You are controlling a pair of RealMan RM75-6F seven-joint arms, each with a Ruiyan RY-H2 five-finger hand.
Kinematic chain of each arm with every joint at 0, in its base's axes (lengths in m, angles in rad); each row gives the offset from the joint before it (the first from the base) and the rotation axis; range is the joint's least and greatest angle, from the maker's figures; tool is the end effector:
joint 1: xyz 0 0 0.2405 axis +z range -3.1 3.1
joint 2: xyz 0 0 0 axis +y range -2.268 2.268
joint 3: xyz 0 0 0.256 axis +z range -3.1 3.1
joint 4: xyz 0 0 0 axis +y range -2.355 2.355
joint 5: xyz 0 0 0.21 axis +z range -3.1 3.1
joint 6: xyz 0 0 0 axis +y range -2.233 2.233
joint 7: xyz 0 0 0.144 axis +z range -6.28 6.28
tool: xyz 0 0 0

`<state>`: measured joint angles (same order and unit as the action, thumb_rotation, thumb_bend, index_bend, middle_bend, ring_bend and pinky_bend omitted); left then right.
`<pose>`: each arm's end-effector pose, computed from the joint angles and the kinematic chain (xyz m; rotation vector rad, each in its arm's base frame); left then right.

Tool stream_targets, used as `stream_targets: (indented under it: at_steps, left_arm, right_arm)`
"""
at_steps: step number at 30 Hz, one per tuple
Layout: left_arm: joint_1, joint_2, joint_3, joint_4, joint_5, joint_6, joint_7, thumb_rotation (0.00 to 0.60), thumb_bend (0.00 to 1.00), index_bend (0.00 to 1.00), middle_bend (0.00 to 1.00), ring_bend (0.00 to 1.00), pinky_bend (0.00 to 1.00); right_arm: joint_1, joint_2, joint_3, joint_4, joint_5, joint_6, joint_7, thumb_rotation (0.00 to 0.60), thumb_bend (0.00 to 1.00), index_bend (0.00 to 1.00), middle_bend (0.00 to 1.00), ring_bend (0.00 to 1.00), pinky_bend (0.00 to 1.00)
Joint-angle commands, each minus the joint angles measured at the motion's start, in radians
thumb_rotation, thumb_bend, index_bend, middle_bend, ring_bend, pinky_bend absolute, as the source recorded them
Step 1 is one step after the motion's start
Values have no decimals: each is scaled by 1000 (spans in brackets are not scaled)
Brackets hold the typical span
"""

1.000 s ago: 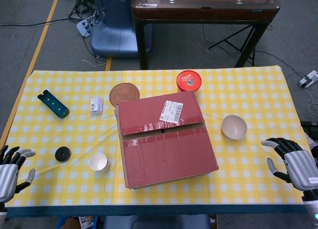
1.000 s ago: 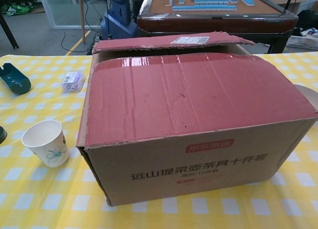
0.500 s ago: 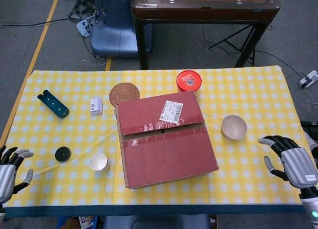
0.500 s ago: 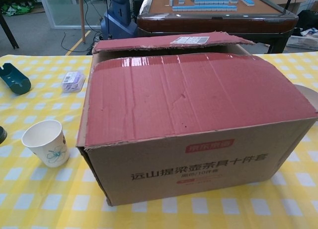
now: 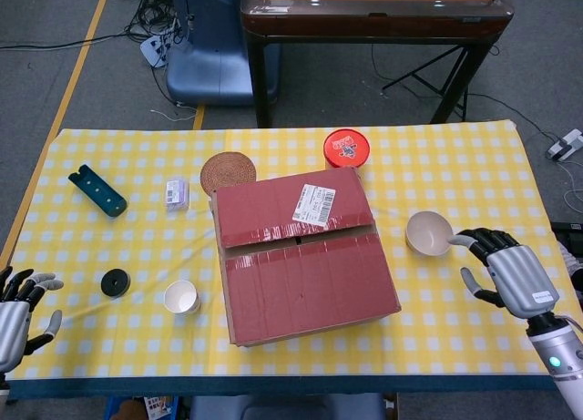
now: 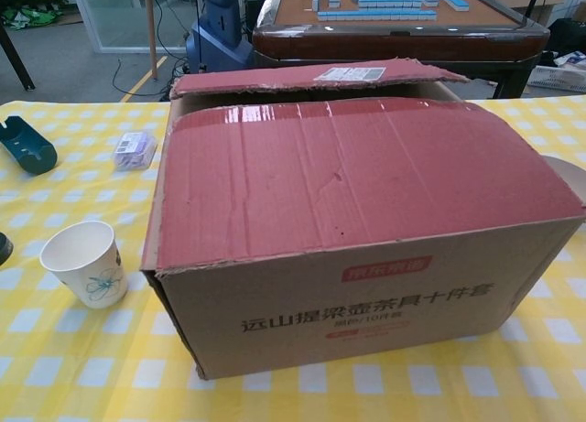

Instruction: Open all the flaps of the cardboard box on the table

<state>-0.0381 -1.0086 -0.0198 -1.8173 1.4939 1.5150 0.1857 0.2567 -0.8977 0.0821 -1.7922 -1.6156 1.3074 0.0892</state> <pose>-0.2874 0.1586 0.1756 -1.3938 -0.8674 -0.7985 -0.2452 -0.2278 0.1842 1.6670 -0.8726 1.0154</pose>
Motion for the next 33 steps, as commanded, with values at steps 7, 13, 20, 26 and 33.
stream_targets:
  at_steps: [7,13,20,26,33]
  left_arm:
    - [13,9,6,-6,5,16,-2,600,437,415,259,131,0]
    - [21,11,10,-4,5,23,-8,600,437,418,259,131,0]
    - [24,15,12,-2,12,26,-8,600,438,419,259,131,0]
    - [22,18,11,-2,16,23,-7,600,437,420,259,131,0]
    - [22,19,12,-1,15,19,-17,600,437,420,259,131,0]
  right_arm:
    - [202,-27,94,-58,111,-240,-100,600,294,194,210,161,261]
    - [306,-100,137,-46,197,-338,-174,600,244,139,163,108,255]
    - [410,-205,172,12,309,-409,-279,600,232,102,128,81,235]
    - [479,-283,189,80,379,-439,-332,600,232,102,126,81,235]
    - [529,-343,196,148,423,-445,-357,600,232,102,126,81,235]
